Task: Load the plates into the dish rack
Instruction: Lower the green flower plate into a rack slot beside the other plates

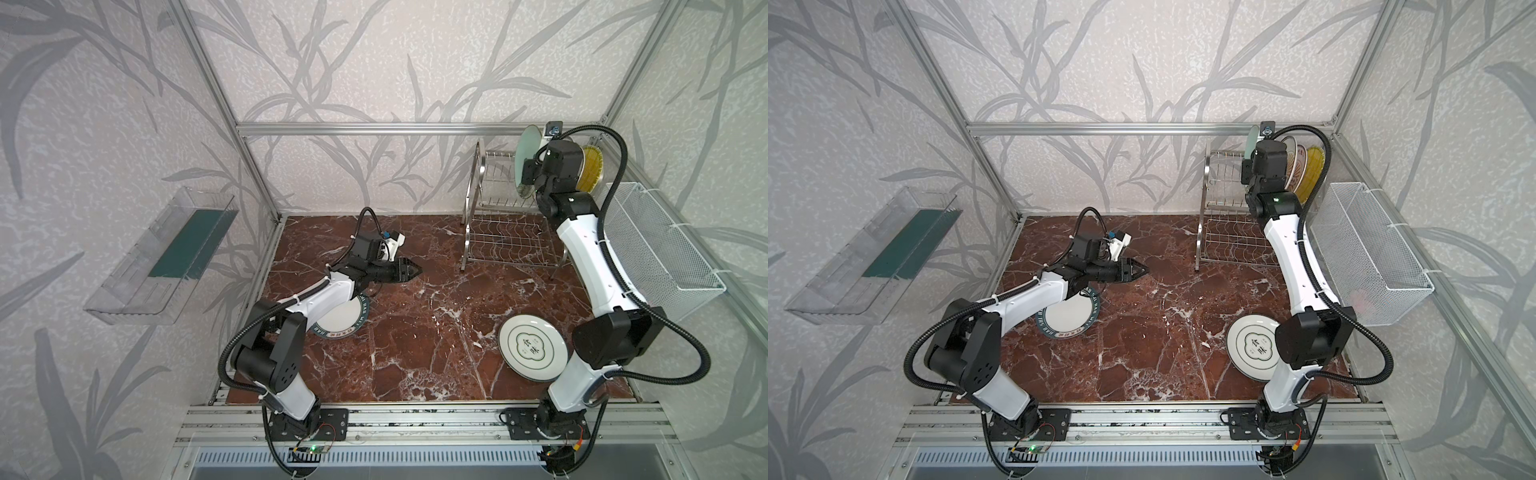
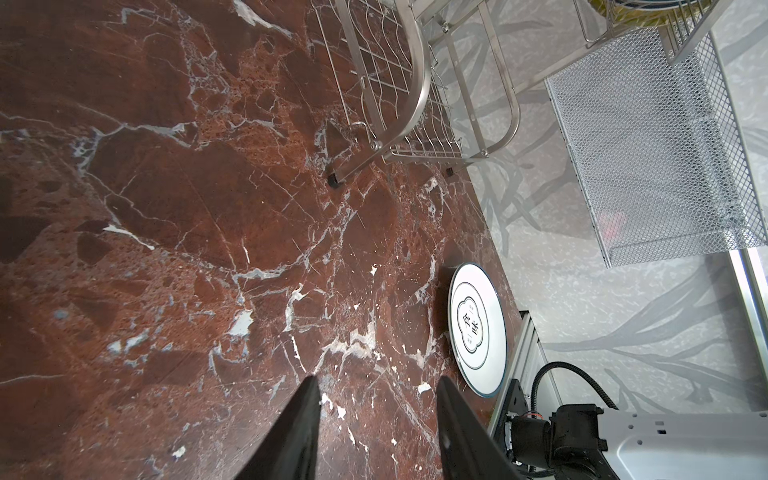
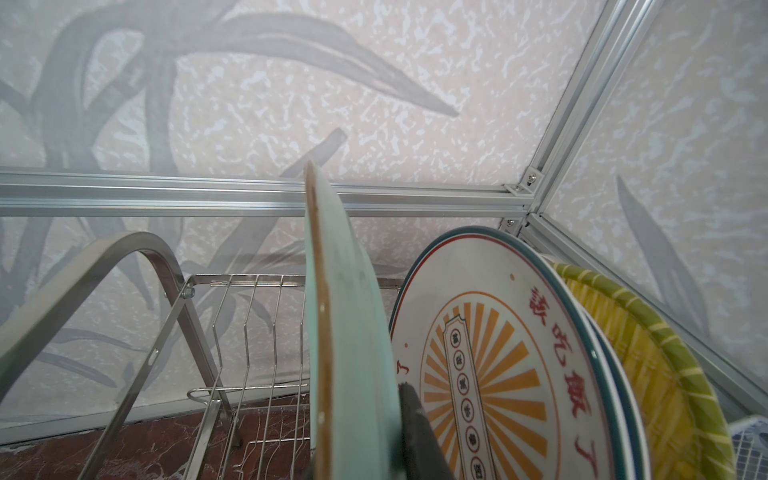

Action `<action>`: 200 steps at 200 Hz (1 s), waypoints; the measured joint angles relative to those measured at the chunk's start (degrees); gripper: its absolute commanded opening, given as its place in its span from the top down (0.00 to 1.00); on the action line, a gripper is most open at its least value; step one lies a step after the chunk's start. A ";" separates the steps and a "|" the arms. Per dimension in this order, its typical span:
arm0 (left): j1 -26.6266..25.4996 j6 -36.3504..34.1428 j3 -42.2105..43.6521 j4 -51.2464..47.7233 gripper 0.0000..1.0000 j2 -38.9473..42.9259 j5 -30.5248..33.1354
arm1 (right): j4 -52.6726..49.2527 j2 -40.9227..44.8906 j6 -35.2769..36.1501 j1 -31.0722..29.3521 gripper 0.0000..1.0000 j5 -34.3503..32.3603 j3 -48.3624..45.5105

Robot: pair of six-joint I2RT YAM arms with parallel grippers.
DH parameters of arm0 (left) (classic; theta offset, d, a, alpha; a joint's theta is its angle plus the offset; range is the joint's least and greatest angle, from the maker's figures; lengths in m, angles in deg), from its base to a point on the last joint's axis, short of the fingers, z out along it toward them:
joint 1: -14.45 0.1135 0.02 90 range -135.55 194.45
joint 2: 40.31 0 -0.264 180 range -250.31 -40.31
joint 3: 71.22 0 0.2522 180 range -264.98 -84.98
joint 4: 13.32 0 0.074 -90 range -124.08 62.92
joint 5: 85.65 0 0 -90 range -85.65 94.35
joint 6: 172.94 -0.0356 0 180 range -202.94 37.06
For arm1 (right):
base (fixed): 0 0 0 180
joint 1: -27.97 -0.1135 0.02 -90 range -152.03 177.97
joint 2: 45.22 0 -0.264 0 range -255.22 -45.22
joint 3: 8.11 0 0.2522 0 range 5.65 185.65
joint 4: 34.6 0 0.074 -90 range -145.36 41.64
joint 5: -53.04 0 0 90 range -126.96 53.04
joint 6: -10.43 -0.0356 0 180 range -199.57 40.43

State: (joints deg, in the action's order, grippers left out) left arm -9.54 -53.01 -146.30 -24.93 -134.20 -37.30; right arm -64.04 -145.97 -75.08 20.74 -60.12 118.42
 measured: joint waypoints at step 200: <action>0.00 -1.51 0.35 -1.42 0.56 0.00 0.07 | 1.86 -0.17 -0.92 0.00 1.00 -3.19 -3.93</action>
State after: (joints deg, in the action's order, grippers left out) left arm -9.54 -54.52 -145.95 -26.35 -134.20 -37.24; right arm -62.18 -146.15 -76.00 20.74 -63.31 114.49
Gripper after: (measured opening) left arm 0.439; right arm 0.174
